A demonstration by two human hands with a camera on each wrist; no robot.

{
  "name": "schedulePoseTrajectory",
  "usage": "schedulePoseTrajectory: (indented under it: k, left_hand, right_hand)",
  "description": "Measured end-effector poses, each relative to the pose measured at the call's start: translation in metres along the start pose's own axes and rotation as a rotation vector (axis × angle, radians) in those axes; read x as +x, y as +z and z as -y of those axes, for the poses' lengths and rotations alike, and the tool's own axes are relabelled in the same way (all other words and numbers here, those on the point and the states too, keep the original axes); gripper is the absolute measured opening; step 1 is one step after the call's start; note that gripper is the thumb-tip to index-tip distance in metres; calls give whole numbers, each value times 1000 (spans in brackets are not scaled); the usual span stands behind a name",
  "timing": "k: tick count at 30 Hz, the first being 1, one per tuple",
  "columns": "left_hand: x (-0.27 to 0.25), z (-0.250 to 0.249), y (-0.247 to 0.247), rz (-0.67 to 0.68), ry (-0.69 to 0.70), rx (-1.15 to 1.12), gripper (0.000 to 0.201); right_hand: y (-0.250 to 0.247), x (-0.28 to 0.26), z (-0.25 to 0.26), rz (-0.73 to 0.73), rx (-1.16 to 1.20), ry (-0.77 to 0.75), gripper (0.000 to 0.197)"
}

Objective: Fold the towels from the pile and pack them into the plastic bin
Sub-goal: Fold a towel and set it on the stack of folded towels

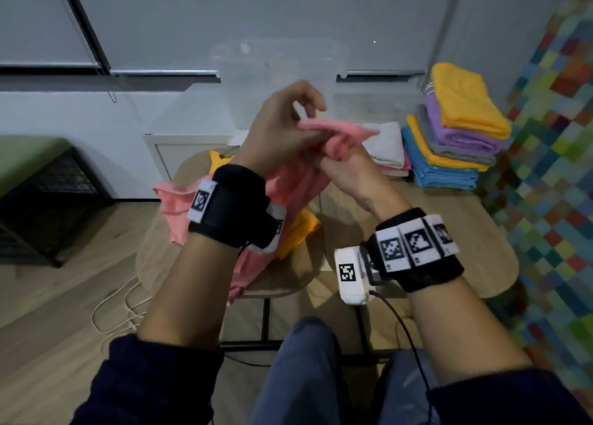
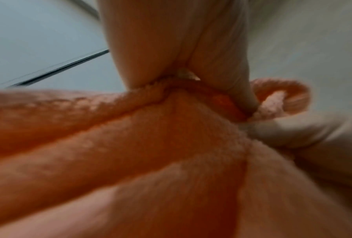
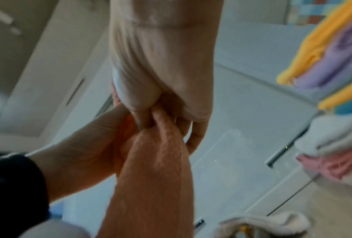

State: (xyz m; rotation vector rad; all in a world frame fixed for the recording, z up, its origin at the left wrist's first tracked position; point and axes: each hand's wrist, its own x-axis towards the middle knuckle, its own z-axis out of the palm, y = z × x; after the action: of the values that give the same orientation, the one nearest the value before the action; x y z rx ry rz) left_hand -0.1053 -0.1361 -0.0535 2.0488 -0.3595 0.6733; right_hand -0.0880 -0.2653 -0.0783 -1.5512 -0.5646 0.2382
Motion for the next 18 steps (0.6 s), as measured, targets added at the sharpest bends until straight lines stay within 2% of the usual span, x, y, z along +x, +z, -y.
schedulePoseTrajectory:
  k: [2, 4, 6, 8, 10, 11, 14, 16, 18]
  left_hand:
    - [-15, 16, -3, -24, -72, -6, 35]
    - [-35, 39, -7, -10, -206, 101, 44]
    - [-55, 67, -15, 34, -314, 319, 43]
    - [-75, 90, -23, 17, -384, 623, 33]
    - [-90, 103, -34, -69, -436, 873, 20]
    - [-93, 107, -40, -124, -455, 921, 18]
    - [-90, 102, -55, -311, -477, 928, 34]
    - [-80, 87, -63, -459, -442, 953, 39]
    - [-68, 74, -78, -623, -470, 986, 30]
  right_hand:
    - [2, 2, 5, -39, 83, 3, 17]
    - [-2, 3, 2, -134, 38, -35, 12]
    - [-9, 6, -5, -253, 11, -132, 18]
    - [-14, 0, 2, -329, 50, -224, 15]
    - [-20, -2, 9, -361, 69, -322, 23]
    - [-22, -4, 14, -371, 85, -366, 28]
    - [-25, -13, 21, -411, 94, -428, 25]
    - [-36, -14, 23, -538, 78, -423, 28]
    - [-51, -12, 25, -679, 88, -414, 26]
